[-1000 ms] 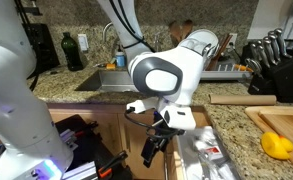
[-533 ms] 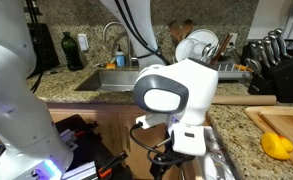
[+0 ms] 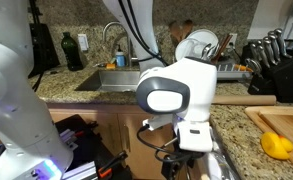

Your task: Close the top drawer to the right

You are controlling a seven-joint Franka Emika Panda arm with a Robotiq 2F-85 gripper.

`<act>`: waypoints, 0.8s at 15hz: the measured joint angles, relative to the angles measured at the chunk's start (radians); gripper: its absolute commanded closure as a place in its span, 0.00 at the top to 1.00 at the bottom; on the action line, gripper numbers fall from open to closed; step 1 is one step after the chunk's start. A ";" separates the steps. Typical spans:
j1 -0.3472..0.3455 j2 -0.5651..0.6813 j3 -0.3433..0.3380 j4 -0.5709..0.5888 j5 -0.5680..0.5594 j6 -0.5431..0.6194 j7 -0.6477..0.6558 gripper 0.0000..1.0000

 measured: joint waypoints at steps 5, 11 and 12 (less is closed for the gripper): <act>0.009 0.115 -0.024 0.060 0.075 0.144 0.001 1.00; 0.067 0.249 -0.084 0.136 0.132 0.308 -0.008 1.00; 0.095 0.261 -0.101 0.137 0.146 0.344 -0.015 1.00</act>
